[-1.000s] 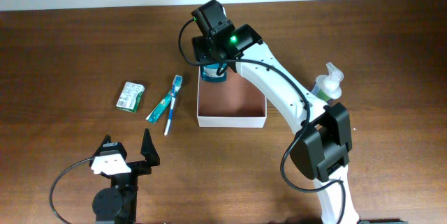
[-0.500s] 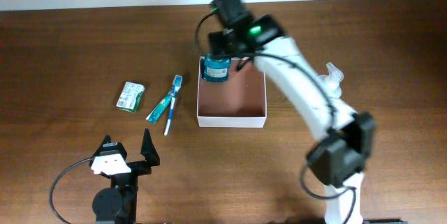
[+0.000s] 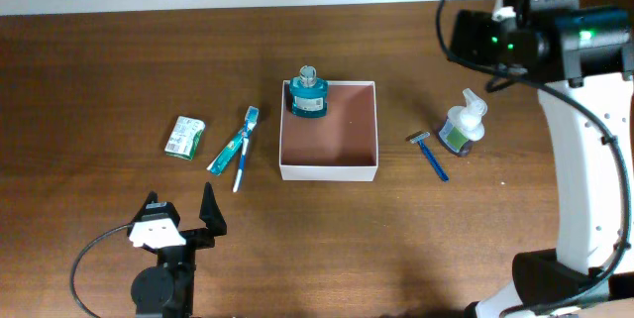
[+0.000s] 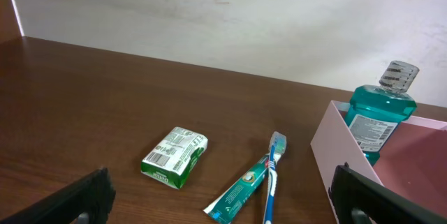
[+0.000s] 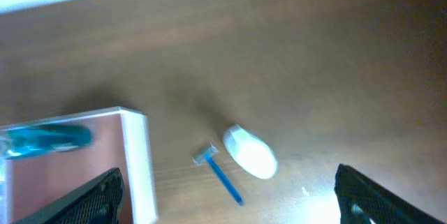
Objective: Pack container
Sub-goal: 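Move the right gripper to the white pump soap bottle and grasp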
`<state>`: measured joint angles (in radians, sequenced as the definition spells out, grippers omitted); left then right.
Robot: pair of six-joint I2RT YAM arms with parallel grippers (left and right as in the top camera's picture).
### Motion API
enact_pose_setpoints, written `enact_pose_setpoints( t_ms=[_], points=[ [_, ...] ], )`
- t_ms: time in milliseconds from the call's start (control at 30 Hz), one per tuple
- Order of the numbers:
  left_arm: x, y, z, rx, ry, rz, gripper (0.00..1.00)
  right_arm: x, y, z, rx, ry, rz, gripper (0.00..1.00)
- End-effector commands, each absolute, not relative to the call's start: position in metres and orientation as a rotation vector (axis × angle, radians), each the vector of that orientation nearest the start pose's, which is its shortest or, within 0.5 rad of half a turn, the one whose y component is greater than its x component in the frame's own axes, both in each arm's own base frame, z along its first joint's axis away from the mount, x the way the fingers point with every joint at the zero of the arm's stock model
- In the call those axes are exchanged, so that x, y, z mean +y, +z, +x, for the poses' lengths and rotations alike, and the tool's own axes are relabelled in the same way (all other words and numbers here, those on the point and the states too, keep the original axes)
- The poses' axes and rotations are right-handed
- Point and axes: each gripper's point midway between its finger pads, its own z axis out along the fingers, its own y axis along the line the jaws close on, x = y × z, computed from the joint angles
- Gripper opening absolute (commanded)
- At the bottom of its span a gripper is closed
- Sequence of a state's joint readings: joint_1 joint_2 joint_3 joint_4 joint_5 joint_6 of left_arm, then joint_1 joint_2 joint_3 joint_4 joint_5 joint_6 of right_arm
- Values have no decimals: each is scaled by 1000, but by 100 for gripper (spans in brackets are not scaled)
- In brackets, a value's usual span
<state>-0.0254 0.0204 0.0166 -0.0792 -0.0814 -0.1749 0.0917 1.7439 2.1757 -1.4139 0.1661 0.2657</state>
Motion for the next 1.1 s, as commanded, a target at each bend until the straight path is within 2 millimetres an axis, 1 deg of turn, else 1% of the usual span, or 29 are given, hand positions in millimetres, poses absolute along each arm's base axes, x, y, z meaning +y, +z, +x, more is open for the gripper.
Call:
enact_pose_setpoints(
  t_ms=[0, 100, 333, 600, 700, 867, 967, 1000, 1067],
  points=[
    [7, 156, 246, 1643, -77, -164, 99, -14, 308, 391, 2604, -125, 323, 89],
    [7, 156, 246, 1643, -77, -164, 99, -22, 294, 385, 2657, -147, 343, 89],
    [7, 156, 246, 1643, -77, -164, 99, -25, 258, 377, 2782, -201, 218, 91],
    [7, 156, 246, 1643, -77, -164, 99, -25, 217, 380, 2840, -213, 199, 91],
    [7, 156, 246, 1643, -77, -164, 99, -25, 201, 380, 2858, -219, 176, 87],
    [7, 156, 246, 1643, -77, -164, 99, -25, 177, 383, 2876, -231, 95, 71],
    [7, 156, 246, 1643, -77, -164, 99, -25, 167, 385, 2876, -236, 58, 66],
    [7, 156, 246, 1643, -77, -164, 99, -25, 164, 386, 2875, -238, 32, 61],
    [7, 156, 246, 1643, -77, -164, 99, -25, 158, 388, 2872, -243, -4, 56]
  ],
)
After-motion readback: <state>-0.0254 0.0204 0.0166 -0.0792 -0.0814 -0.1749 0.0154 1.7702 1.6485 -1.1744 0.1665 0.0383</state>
